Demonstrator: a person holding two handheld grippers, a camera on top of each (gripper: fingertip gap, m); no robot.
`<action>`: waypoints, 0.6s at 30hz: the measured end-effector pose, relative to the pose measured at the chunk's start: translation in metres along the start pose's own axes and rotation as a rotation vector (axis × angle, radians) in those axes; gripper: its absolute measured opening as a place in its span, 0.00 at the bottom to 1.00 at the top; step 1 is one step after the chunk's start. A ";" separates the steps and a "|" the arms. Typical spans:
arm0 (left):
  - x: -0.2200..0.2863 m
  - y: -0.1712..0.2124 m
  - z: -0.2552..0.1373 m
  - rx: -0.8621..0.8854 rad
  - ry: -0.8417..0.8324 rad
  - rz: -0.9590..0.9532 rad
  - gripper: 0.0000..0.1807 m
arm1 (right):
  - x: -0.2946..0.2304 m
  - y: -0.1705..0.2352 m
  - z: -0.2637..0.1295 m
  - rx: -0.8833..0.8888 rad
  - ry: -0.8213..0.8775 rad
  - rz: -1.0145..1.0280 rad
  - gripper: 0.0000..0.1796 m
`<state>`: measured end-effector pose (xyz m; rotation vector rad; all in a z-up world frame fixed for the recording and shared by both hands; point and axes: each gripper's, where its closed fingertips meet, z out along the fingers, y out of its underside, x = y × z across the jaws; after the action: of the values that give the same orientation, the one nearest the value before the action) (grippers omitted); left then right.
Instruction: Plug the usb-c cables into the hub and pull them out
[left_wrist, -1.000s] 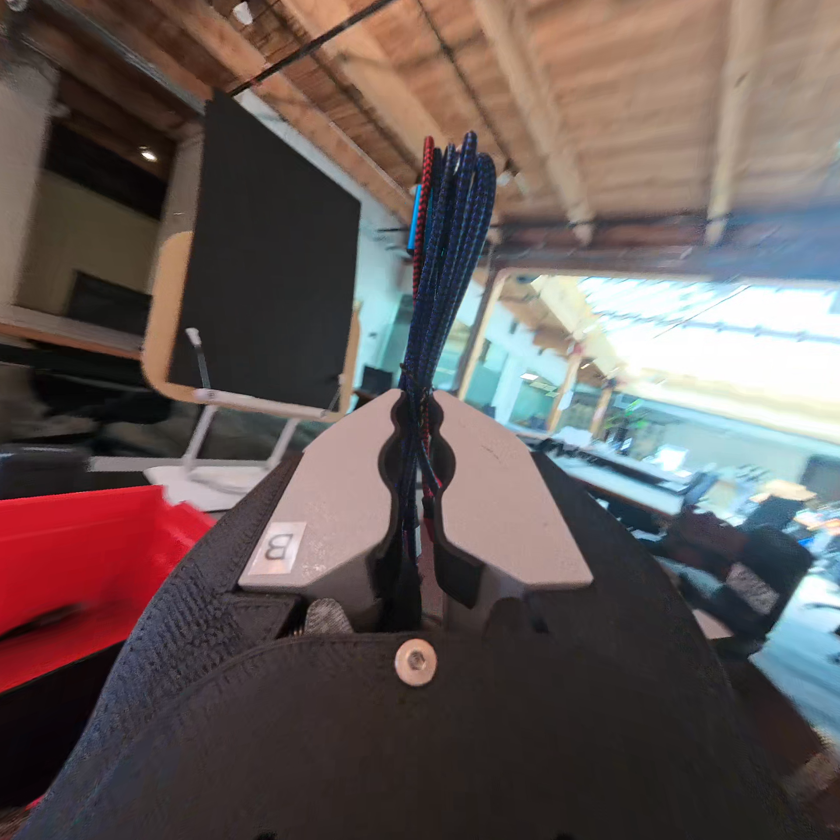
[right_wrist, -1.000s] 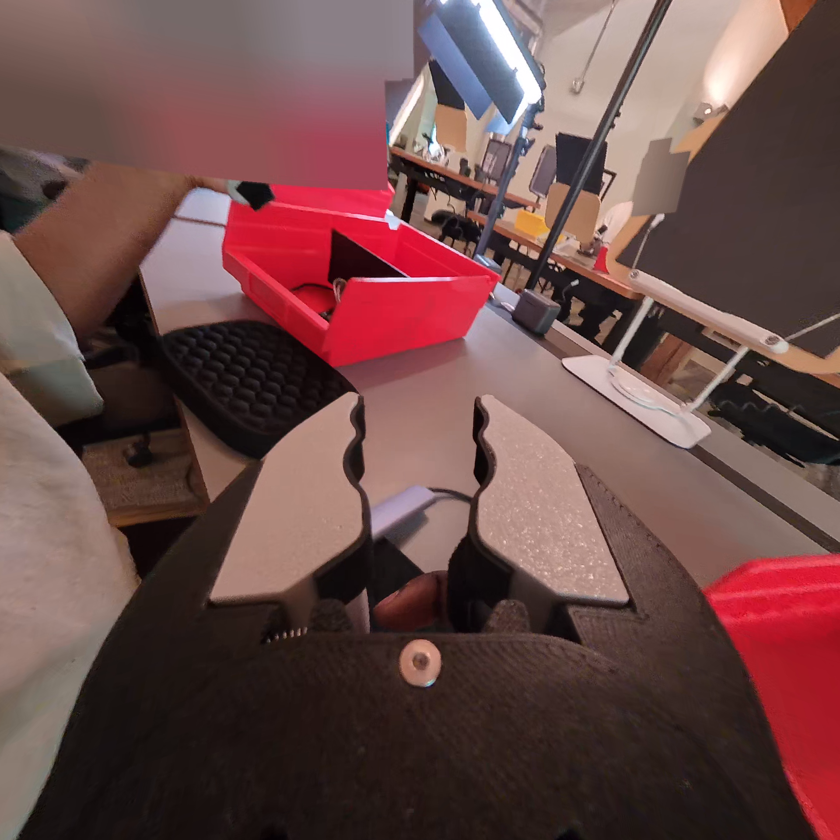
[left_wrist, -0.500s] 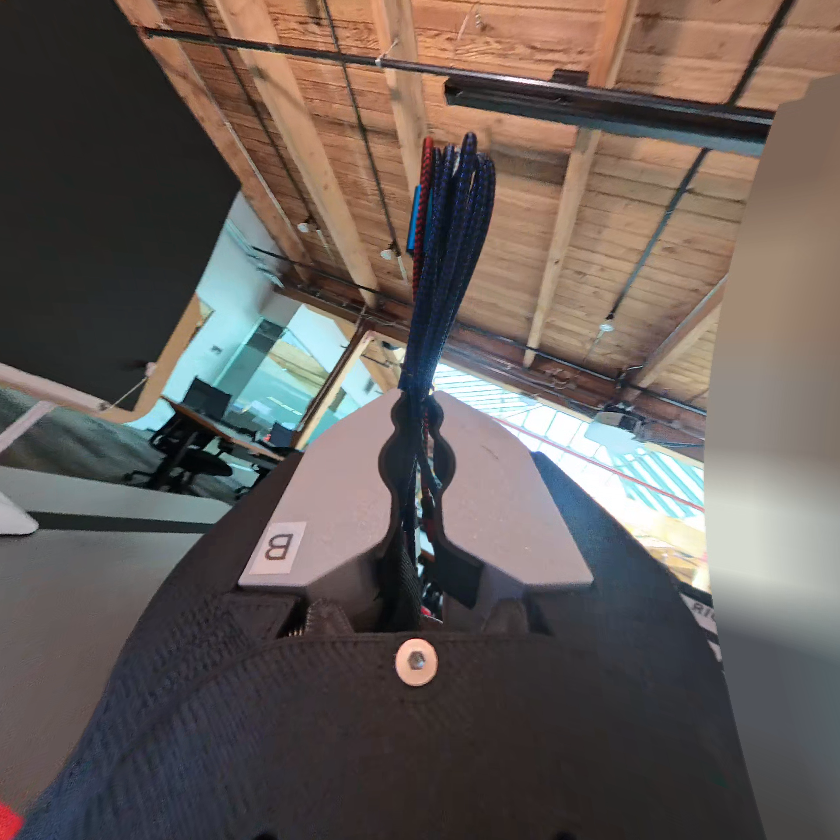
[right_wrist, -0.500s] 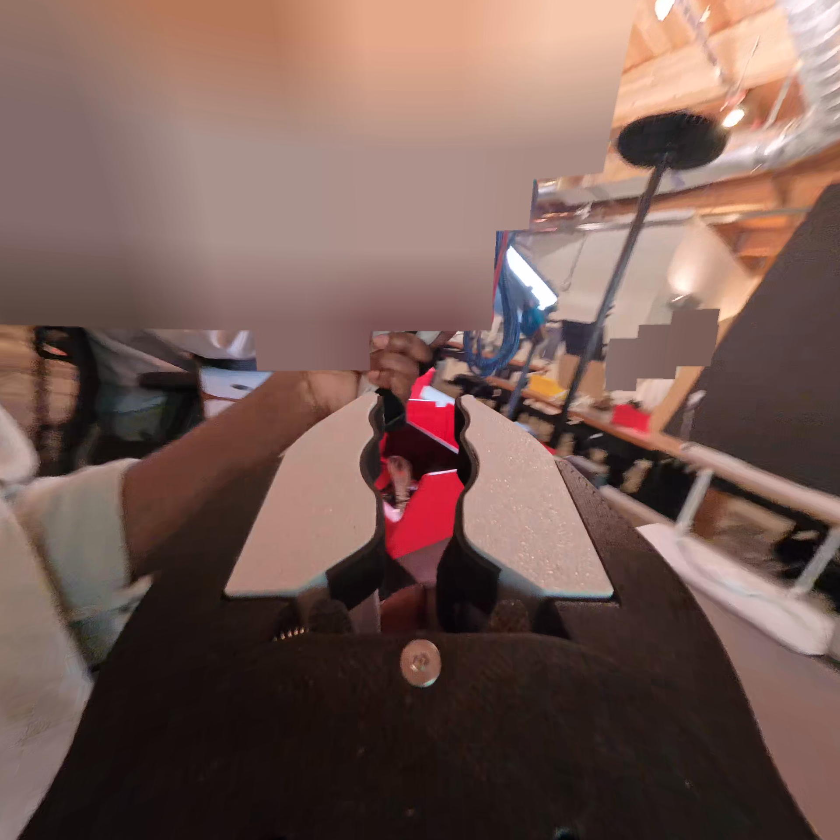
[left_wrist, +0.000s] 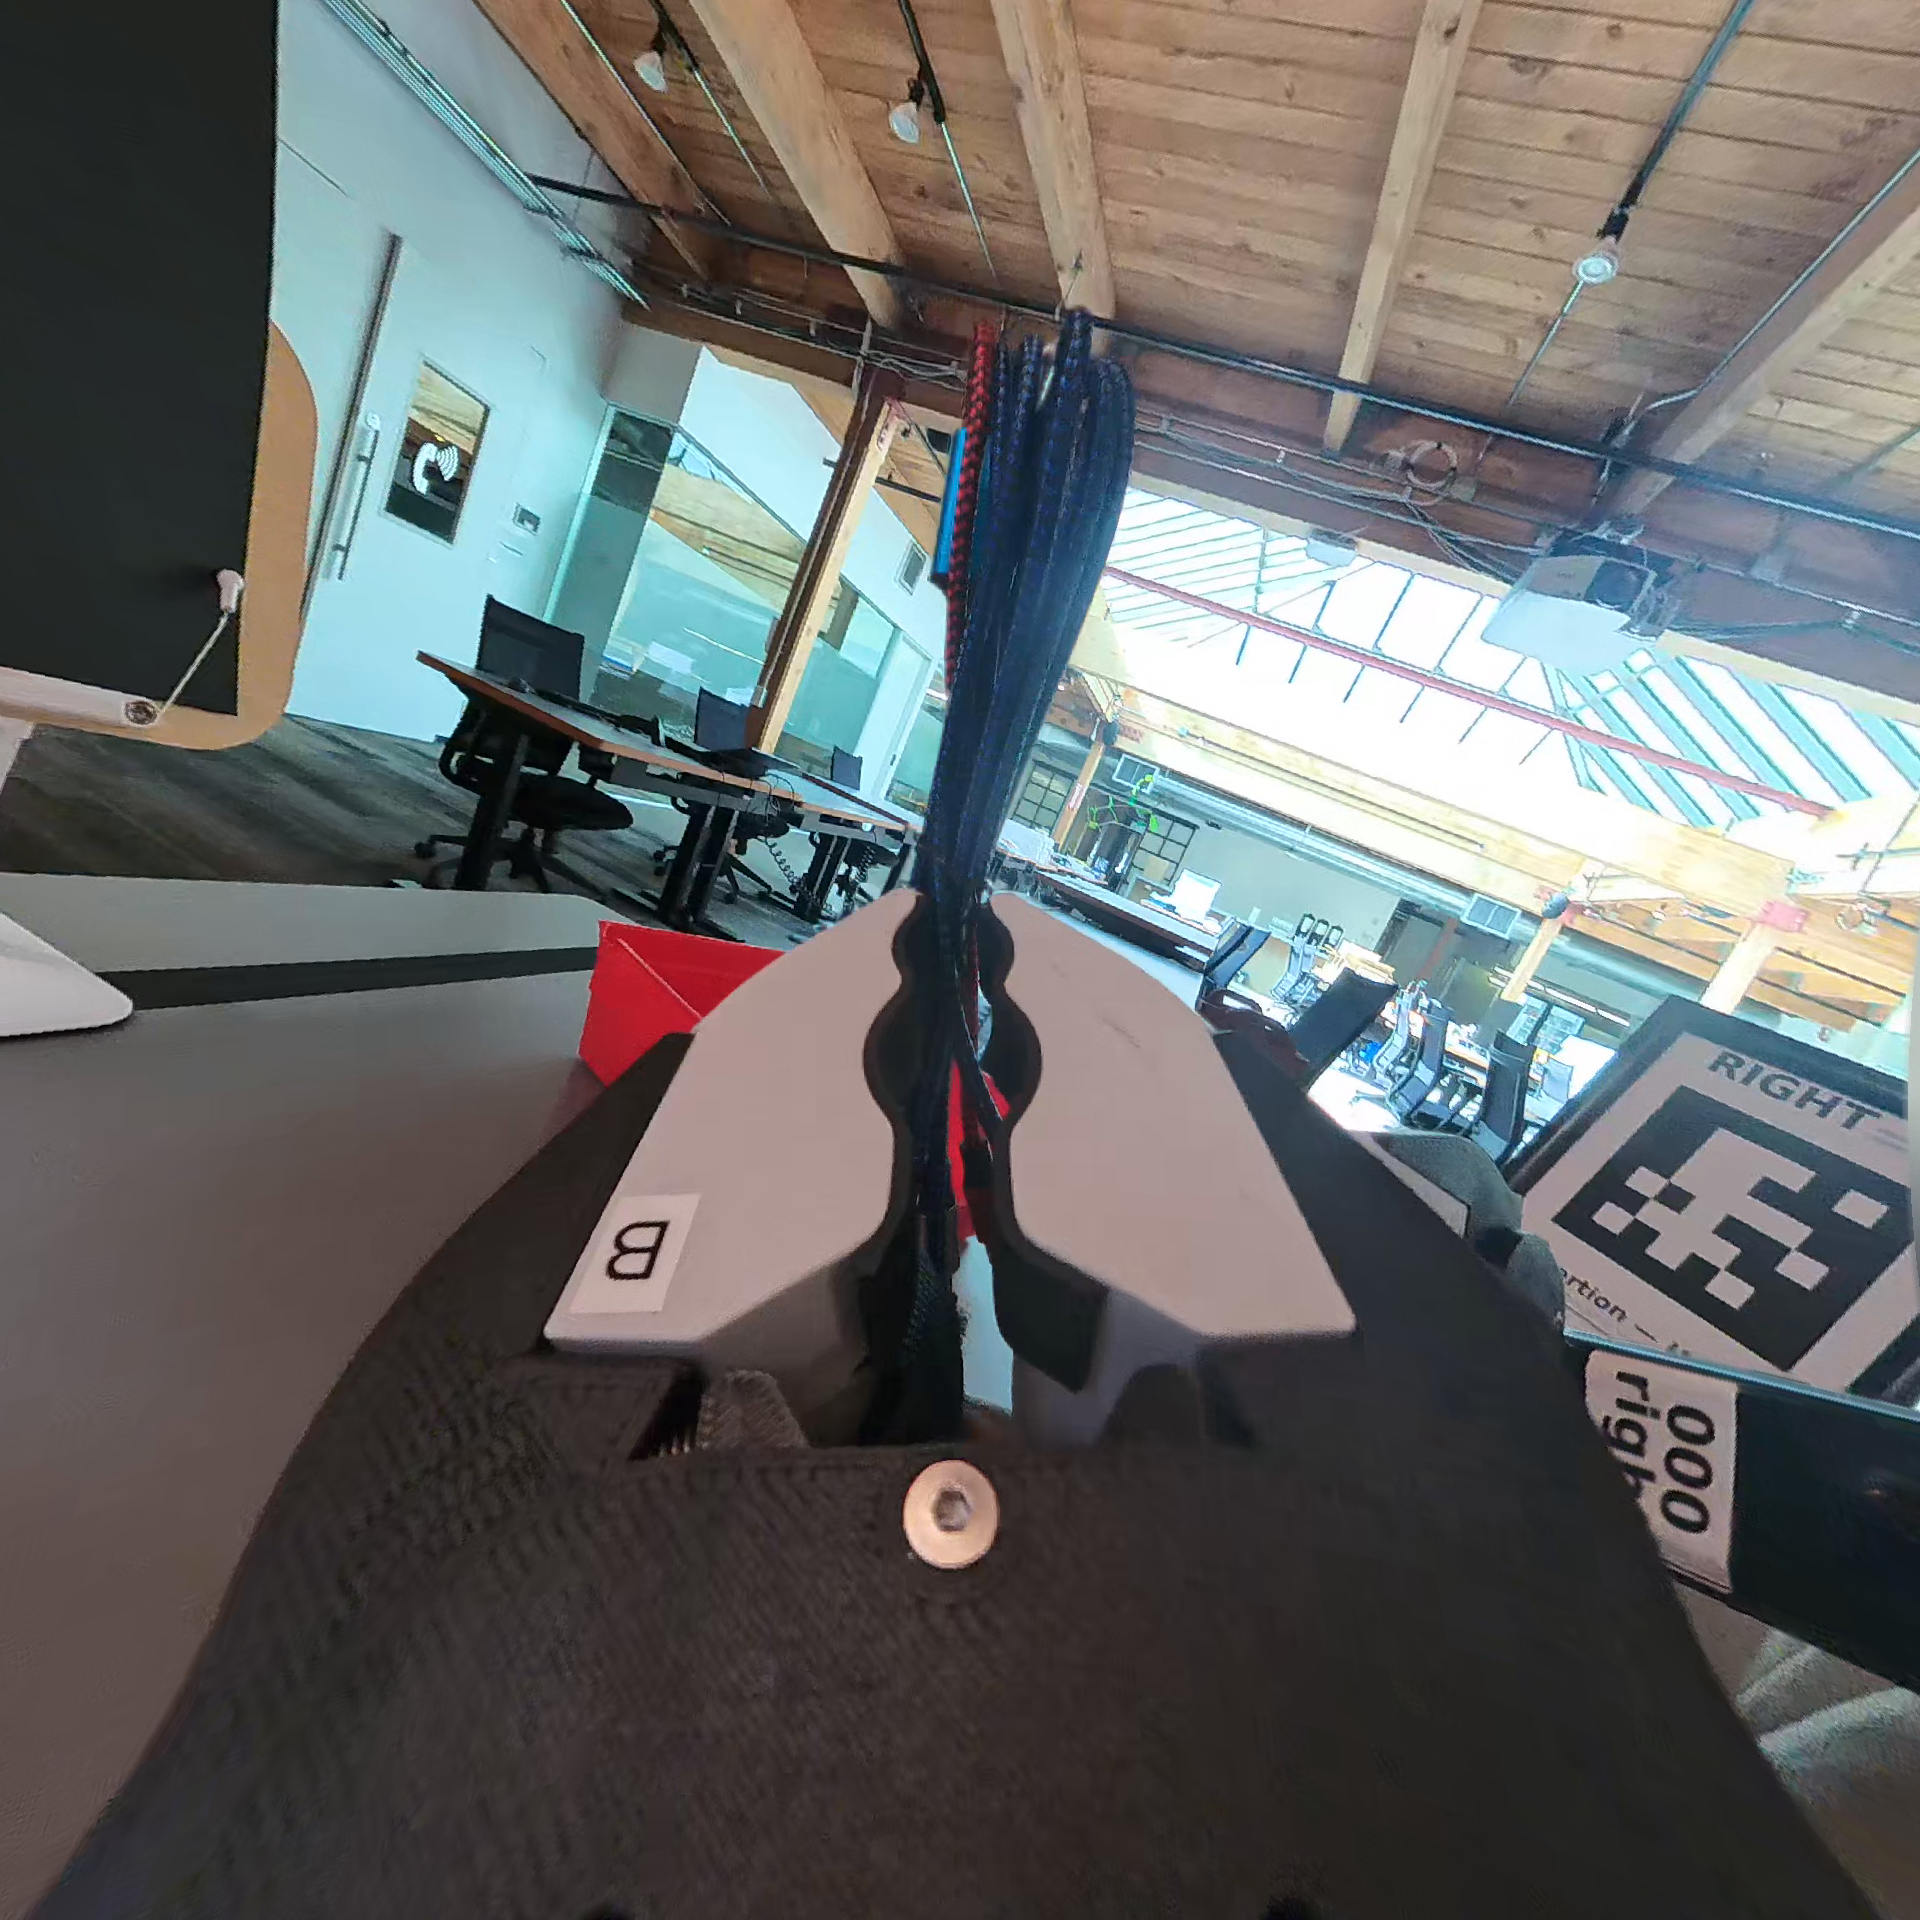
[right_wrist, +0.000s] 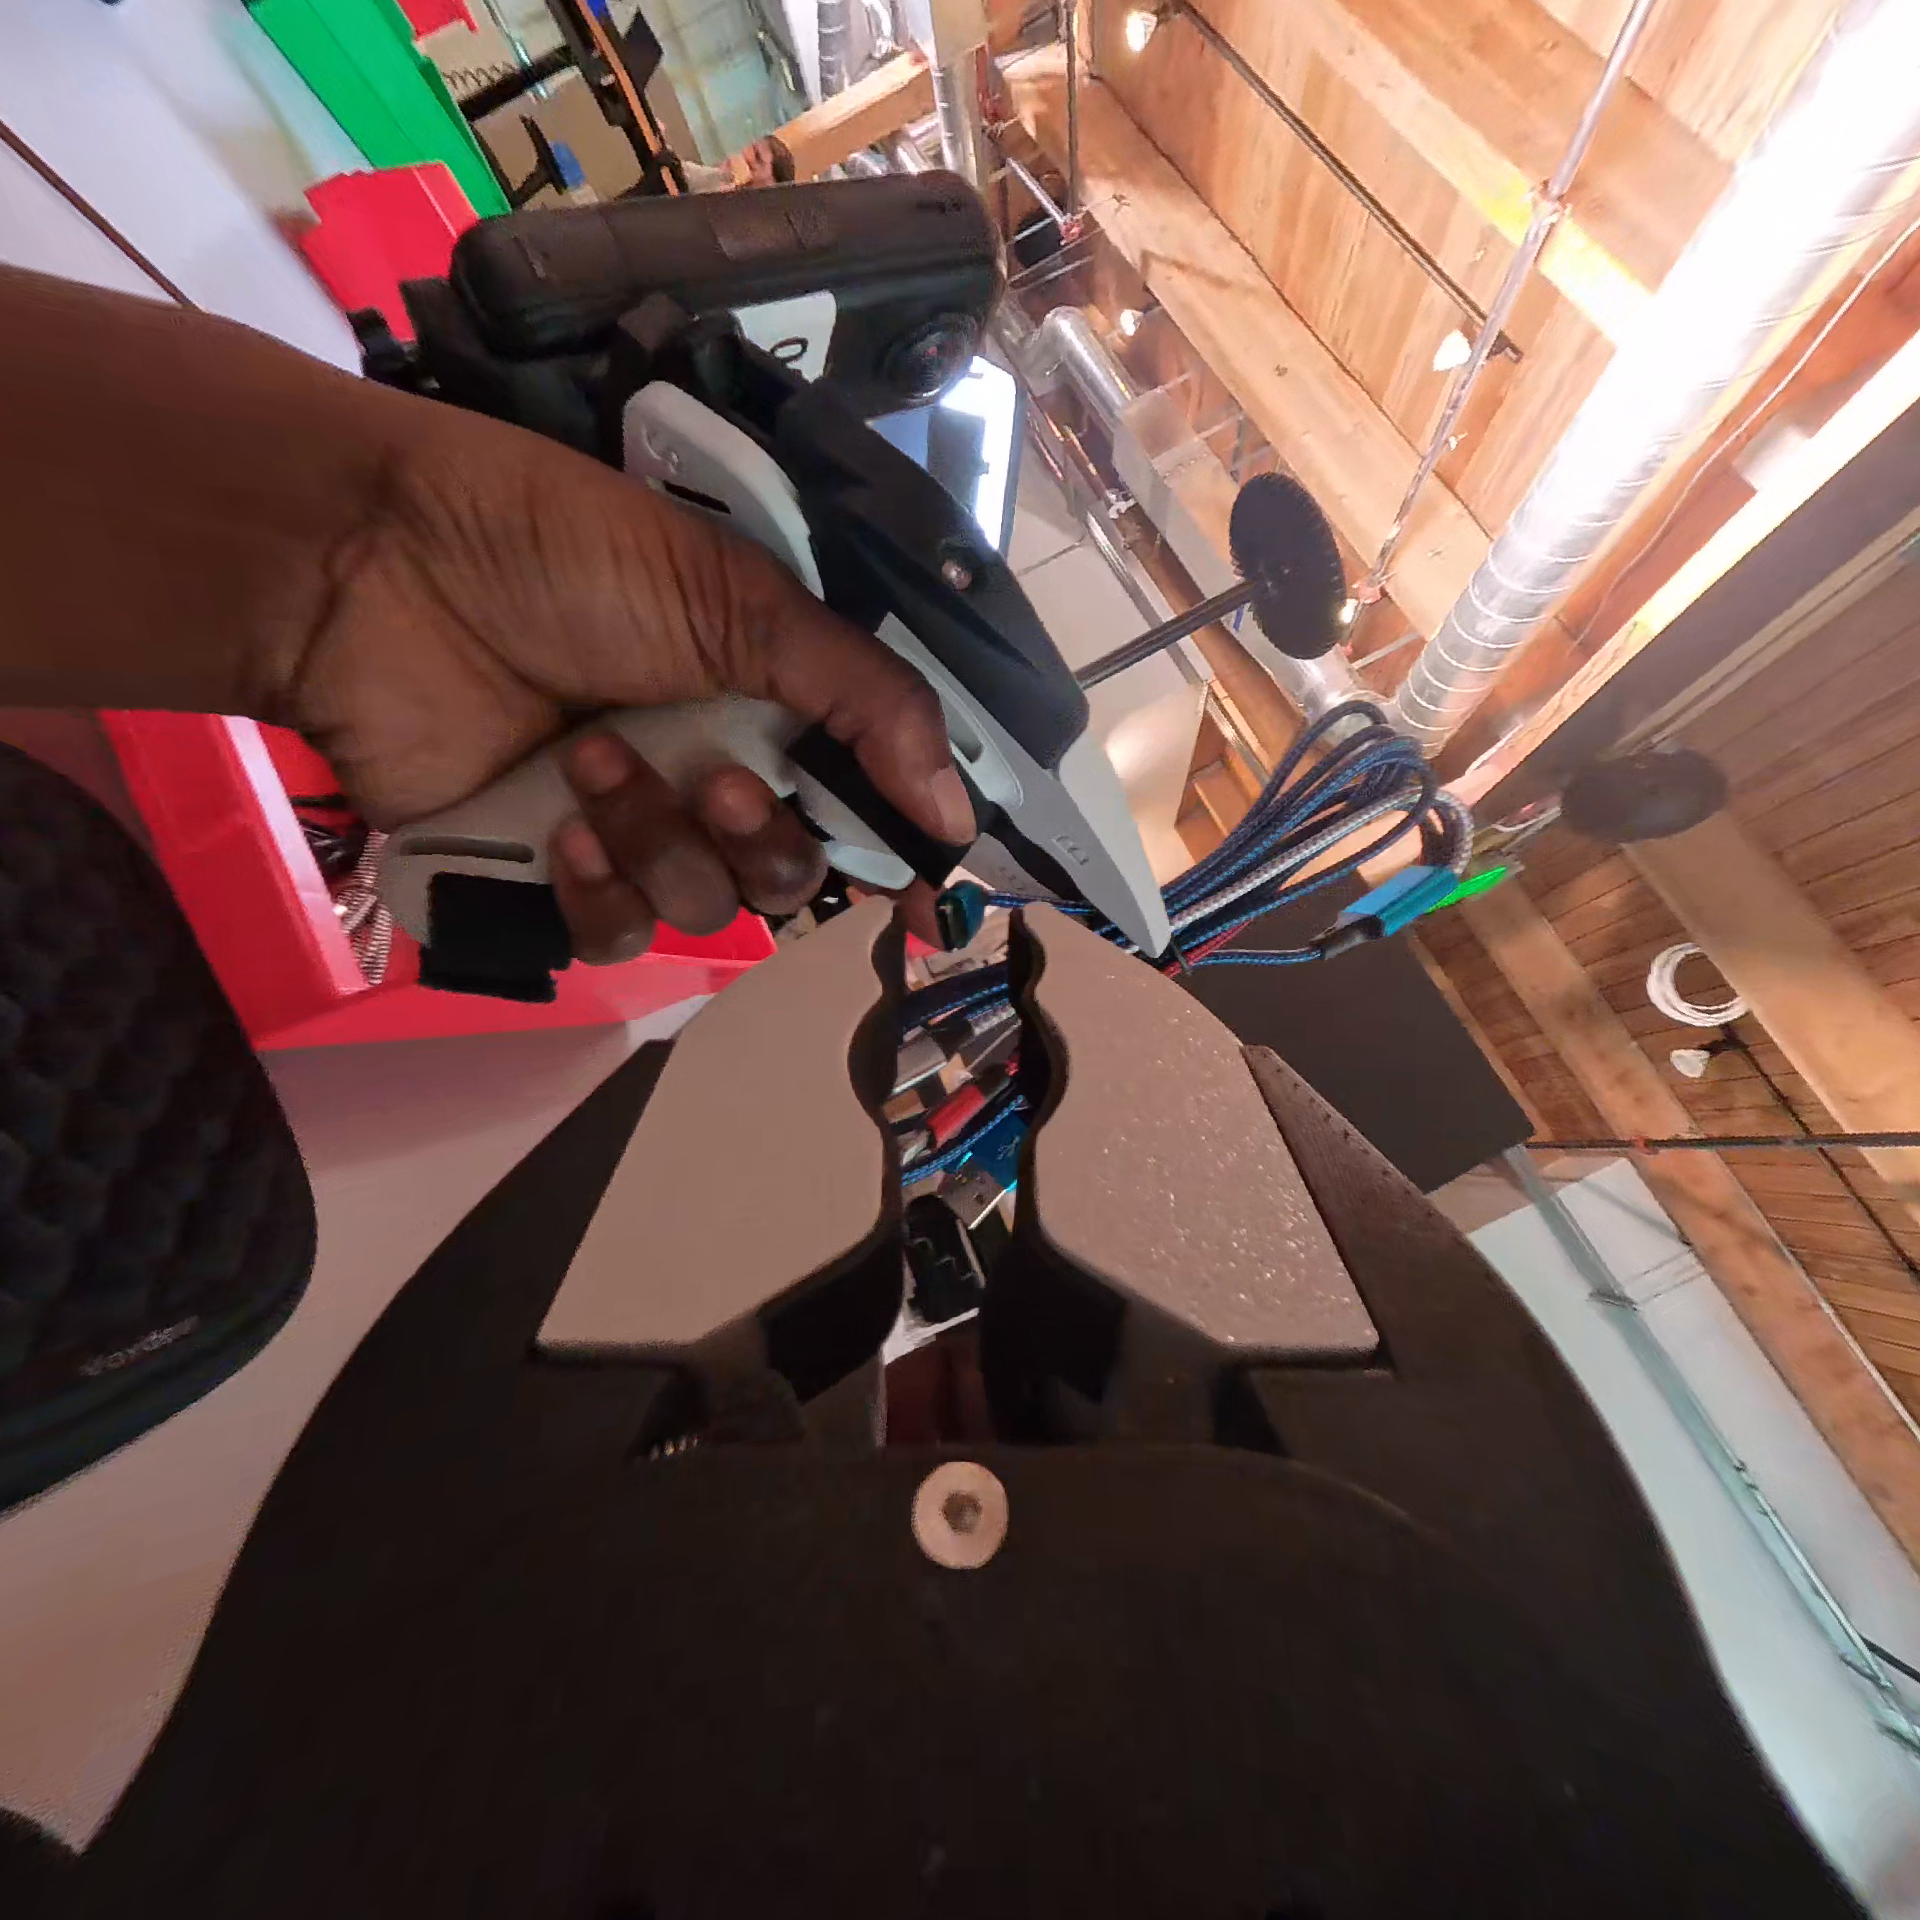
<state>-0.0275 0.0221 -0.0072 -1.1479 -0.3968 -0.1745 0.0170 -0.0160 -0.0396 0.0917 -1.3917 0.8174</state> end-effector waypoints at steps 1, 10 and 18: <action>0.000 0.002 0.000 -0.012 0.003 0.002 0.05 | 0.001 0.000 0.000 0.006 0.008 -0.001 0.07; -0.006 -0.001 -0.007 -0.046 -0.001 0.116 0.14 | 0.024 0.000 -0.002 0.189 -0.040 0.680 0.03; -0.014 0.004 -0.041 -0.202 -0.045 0.756 0.21 | 0.011 0.054 0.012 0.198 -0.226 1.642 0.03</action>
<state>-0.0306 -0.0146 -0.0306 -1.4293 0.0362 0.4823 -0.0231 0.0222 -0.0484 -0.9541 -1.4083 2.3215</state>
